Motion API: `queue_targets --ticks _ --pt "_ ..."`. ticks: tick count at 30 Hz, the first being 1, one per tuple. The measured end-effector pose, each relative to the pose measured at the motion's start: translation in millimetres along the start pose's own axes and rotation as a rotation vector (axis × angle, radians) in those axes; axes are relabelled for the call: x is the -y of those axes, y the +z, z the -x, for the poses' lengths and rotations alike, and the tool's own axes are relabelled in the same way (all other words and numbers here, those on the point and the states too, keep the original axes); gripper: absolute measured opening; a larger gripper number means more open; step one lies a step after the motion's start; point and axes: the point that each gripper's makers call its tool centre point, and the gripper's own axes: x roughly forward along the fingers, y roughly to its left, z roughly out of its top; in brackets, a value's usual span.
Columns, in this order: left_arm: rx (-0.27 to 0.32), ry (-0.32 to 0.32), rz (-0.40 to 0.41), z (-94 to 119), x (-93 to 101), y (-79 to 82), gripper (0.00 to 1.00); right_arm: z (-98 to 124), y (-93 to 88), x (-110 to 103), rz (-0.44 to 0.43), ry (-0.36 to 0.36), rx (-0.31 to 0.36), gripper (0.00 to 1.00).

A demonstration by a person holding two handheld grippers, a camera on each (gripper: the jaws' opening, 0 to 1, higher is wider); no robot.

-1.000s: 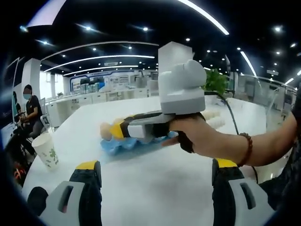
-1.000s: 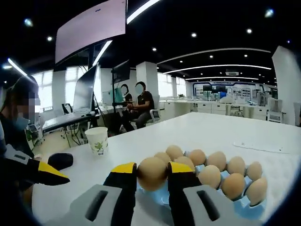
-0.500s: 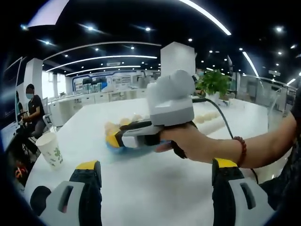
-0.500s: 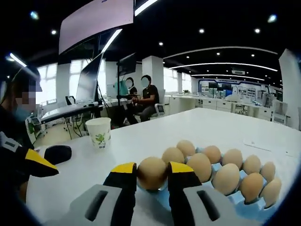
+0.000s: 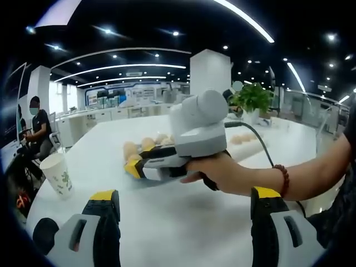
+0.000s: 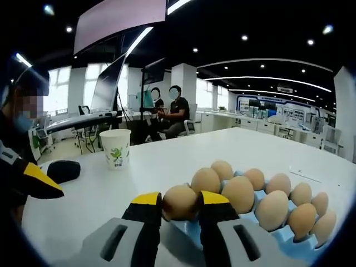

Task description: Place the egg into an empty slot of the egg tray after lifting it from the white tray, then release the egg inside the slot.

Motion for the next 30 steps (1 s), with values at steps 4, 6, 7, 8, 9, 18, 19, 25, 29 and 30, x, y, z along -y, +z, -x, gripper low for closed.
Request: queue_targets --ticks 4,6,7,8,9,18,19,25,29,30 --pt "0.000 0.002 0.002 0 0.9 0.1 1.00 3 0.9 0 -0.013 0.010 0.018 0.27" --pt "0.002 0.005 0.005 0 0.1 0.4 1.00 4 3.6 0 -0.024 0.016 0.036 0.28" --pt "0.004 0.007 0.008 1 -0.4 0.5 1.00 5 5.0 1 -0.024 0.017 0.042 0.29" --pt "0.005 0.008 0.011 0 -1.0 0.7 1.00 6 6.8 1 -0.023 0.015 0.048 0.30" --pt "0.006 0.009 0.013 0 -1.3 0.8 1.00 7 8.4 2 -0.024 0.013 0.053 0.30" --pt "0.020 0.008 0.014 0 -0.2 5.1 1.00 27 22.4 15 -0.020 -0.024 0.104 0.49" --pt "0.021 0.007 0.015 0 0.0 5.3 1.00 31 24.4 19 -0.017 -0.037 0.111 0.52" --pt "0.027 0.006 0.011 0 2.1 7.4 1.00 45 31.0 30 -0.032 -0.063 0.129 0.71" --pt "0.025 0.005 0.009 0 3.9 7.8 1.00 52 28.4 35 -0.026 -0.073 0.115 0.76" --pt "0.025 0.005 0.007 0 4.6 8.0 1.00 55 27.7 37 -0.029 -0.077 0.111 0.77"
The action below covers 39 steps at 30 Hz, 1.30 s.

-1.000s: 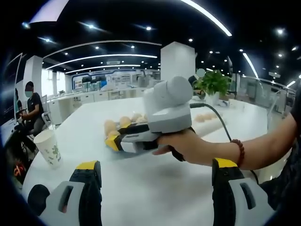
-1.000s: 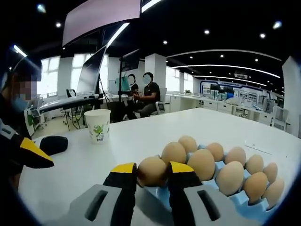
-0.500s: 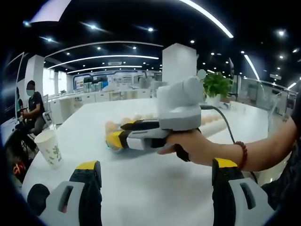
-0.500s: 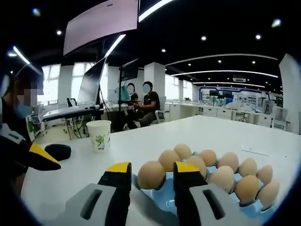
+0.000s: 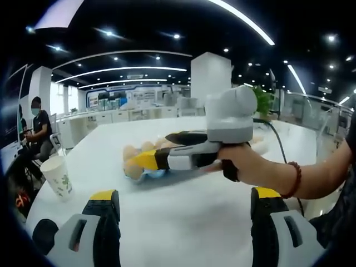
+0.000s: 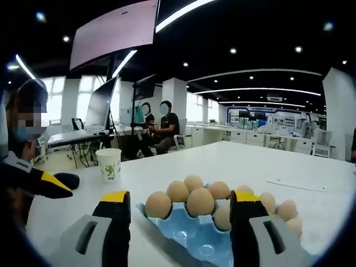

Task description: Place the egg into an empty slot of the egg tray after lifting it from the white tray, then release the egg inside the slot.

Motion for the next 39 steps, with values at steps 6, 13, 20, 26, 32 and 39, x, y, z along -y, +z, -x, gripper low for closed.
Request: queue_targets --ticks 6,13,20,26,32,39 --pt "-0.001 0.001 -0.006 -1 2.5 1.8 1.00 11 -0.9 16 -0.003 -0.033 -0.015 0.85" --pt "0.005 0.002 -0.011 -2 4.8 5.0 1.00 32 -4.3 37 -0.015 -0.087 -0.027 0.88" --pt "0.001 -0.009 -0.021 -6 5.3 6.2 1.00 51 -8.7 56 -0.024 -0.146 -0.035 0.88" --pt "0.003 -0.016 -0.026 -9 5.1 8.5 1.00 68 -7.5 66 -0.032 -0.174 -0.029 0.87" --pt "0.006 -0.024 -0.030 -10 9.1 9.3 1.00 84 -13.2 79 -0.035 -0.223 -0.046 0.87" --pt "0.005 -0.032 -0.036 -11 10.6 9.7 1.00 101 -22.0 94 -0.066 -0.269 -0.059 0.87"
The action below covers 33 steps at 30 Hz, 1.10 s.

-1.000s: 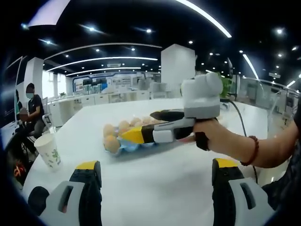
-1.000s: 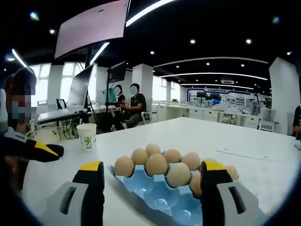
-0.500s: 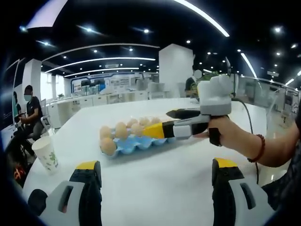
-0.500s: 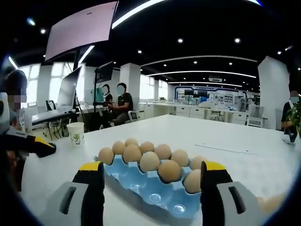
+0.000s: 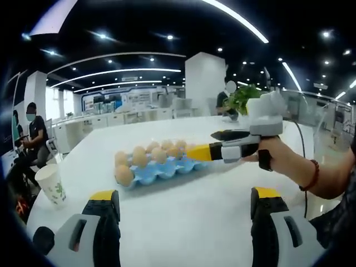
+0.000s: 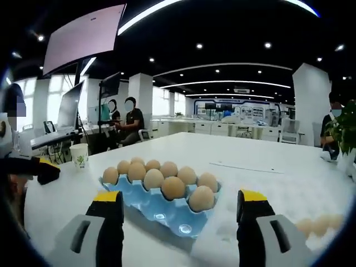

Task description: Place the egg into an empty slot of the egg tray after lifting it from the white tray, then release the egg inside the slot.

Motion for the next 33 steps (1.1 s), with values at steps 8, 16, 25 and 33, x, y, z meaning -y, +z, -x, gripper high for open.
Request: queue_targets --ticks 8,16,25,33 --pt "0.006 -0.018 -0.003 -3 4.1 1.7 1.00 14 -9.1 24 -0.029 -0.063 -0.010 0.86" --pt "0.004 -0.034 -0.010 -6 8.4 1.9 1.00 23 -14.8 39 -0.045 -0.122 -0.002 0.82" --pt "-0.015 -0.048 -0.015 -9 12.5 -2.7 1.00 30 -21.8 59 -0.057 -0.206 0.015 0.71" --pt "-0.015 -0.051 -0.016 -11 12.8 -2.0 1.00 31 -25.3 81 -0.056 -0.306 0.028 0.56"
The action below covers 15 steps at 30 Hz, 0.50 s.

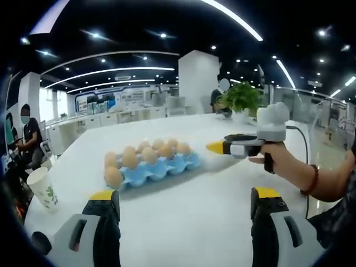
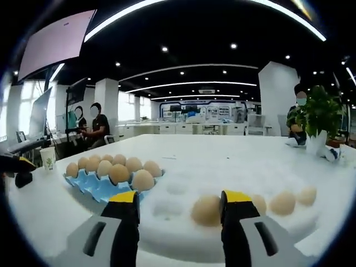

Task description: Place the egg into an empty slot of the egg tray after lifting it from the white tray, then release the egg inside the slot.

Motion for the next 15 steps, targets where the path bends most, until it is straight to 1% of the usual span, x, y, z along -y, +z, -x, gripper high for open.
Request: queue_targets --ticks 2,4,6,7,8,10,11,13,15 --pt "-0.001 -0.002 -0.001 -1 0.7 -0.1 1.00 0 -0.9 3 0.003 -0.022 -0.003 0.52" --pt "-0.002 -0.004 0.000 -1 1.4 -0.7 1.00 -1 -2.2 9 -0.023 -0.066 -0.003 0.48" --pt "-0.004 -0.006 0.001 -2 2.1 -1.7 1.00 -1 -7.2 18 -0.032 -0.124 -0.022 0.44" --pt "-0.007 -0.008 0.001 -2 2.6 -2.4 1.00 -1 -11.6 21 -0.036 -0.149 -0.043 0.41" --pt "-0.008 -0.009 0.000 -2 2.9 -2.7 1.00 -1 -18.9 24 -0.049 -0.171 -0.082 0.39" --pt "-0.007 -0.011 -0.001 -2 3.1 -3.0 1.00 -6 1.0 36 0.005 -0.210 0.031 0.33" --pt "-0.006 -0.010 0.000 -2 2.8 -2.8 1.00 -1 -12.8 28 -0.063 -0.200 -0.054 0.32" --pt "-0.004 -0.008 0.001 -1 1.9 -2.8 1.00 -2 -12.9 30 -0.074 -0.215 -0.062 0.32" --pt "-0.006 -0.007 0.002 0 1.1 -3.4 1.00 -4 -13.0 30 -0.066 -0.234 -0.068 0.32"
